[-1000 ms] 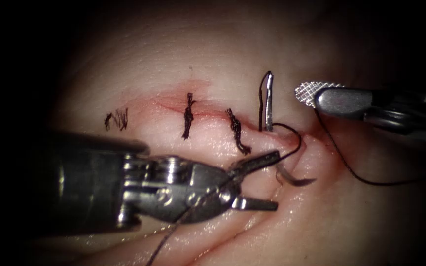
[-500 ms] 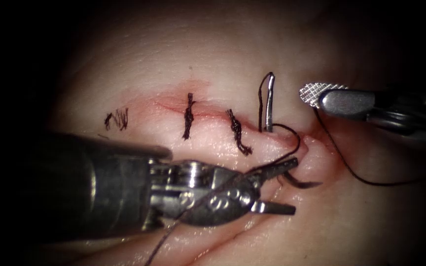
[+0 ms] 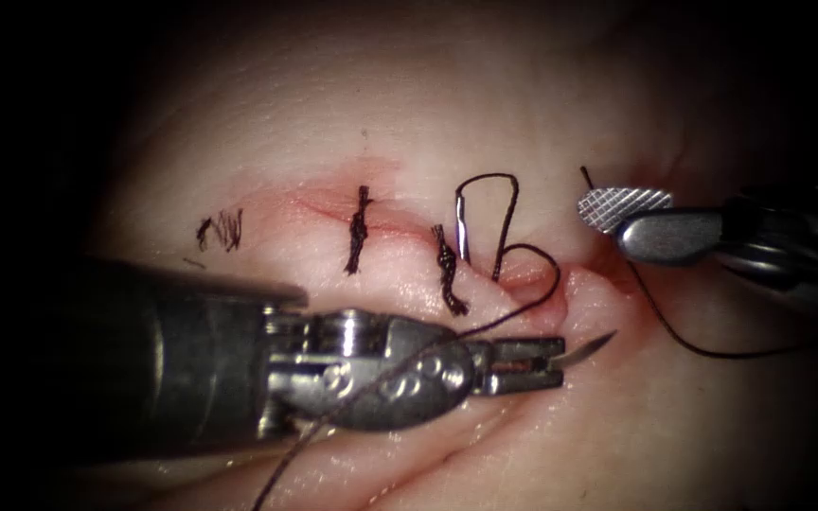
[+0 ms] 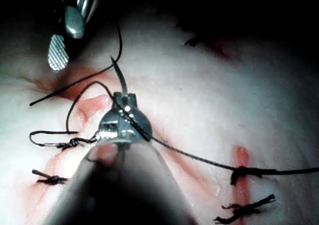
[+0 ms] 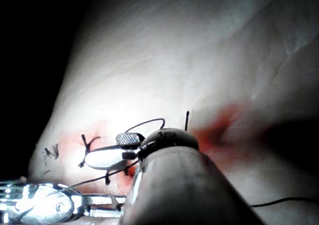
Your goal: Wound Closure
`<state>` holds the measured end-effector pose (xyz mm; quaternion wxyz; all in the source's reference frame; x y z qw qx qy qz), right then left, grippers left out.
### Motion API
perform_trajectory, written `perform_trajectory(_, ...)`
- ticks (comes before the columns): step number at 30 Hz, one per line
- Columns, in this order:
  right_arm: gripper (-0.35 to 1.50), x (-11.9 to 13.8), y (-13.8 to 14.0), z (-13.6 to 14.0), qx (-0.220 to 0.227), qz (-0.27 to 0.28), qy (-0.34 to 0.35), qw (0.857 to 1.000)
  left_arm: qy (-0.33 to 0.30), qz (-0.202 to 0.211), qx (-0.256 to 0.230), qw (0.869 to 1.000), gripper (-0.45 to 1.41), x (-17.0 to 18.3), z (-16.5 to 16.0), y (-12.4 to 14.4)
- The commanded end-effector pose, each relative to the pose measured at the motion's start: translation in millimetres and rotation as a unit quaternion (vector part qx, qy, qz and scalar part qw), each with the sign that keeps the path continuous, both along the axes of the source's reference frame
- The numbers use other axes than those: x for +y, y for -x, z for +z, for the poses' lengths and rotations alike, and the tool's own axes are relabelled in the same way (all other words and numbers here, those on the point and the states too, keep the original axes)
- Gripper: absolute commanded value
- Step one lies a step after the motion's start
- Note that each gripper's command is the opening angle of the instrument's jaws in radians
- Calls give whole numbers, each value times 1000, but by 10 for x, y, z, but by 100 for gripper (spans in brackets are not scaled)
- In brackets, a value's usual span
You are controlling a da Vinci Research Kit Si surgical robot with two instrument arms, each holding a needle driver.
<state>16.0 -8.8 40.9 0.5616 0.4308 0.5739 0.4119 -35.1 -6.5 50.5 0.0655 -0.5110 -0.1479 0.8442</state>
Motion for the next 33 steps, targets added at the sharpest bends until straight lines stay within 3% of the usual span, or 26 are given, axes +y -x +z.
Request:
perform_trajectory(1, 14, -6, -12, 3, -16, -18, 32, 999, -17, -1, -12, 1000, -45, 1, 4, 1)
perform_trajectory(4, 14, -14, -24, 2, -35, -44, 136, 989, -67, -5, -49, 997, -45, -1, 2, -12)
perform_trajectory(5, 34, -16, -30, 2, -42, -58, 176, 982, -78, -6, -58, 995, -45, -1, 2, -15)
perform_trajectory(7, 39, -18, -37, 1, -51, -78, 238, 967, -95, -1, -71, 993, -45, -4, -1, -20)
perform_trajectory(9, 61, -20, -46, 0, -62, -96, 302, 946, -111, 4, -83, 990, -45, -7, -3, -23)
perform_trajectory(13, 94, -23, -62, -7, -63, -115, 374, 918, -129, 24, -98, 986, -45, -15, -7, -25)
perform_trajectory(18, 99, -24, -68, -11, -72, -113, 418, 898, -129, 45, -112, 984, -45, -20, -10, -28)
perform_trajectory(21, 89, -25, -68, -9, -89, -124, 444, 883, -129, 57, -120, 983, -45, -23, -11, -35)
perform_trajectory(22, 57, -26, -68, -8, -93, -130, 460, 874, -132, 64, -123, 981, -45, -23, -12, -41)
perform_trajectory(23, 57, -26, -68, -8, -93, -130, 460, 874, -132, 64, -123, 981, -45, -23, -12, -41)
perform_trajectory(25, -35, -25, -68, -6, -103, -140, 464, 868, -132, 68, -125, 981, -45, -23, -13, -48)
perform_trajectory(33, -35, -27, -64, -21, -105, -145, 467, 866, -134, 59, -117, 982, -45, -17, -8, -57)
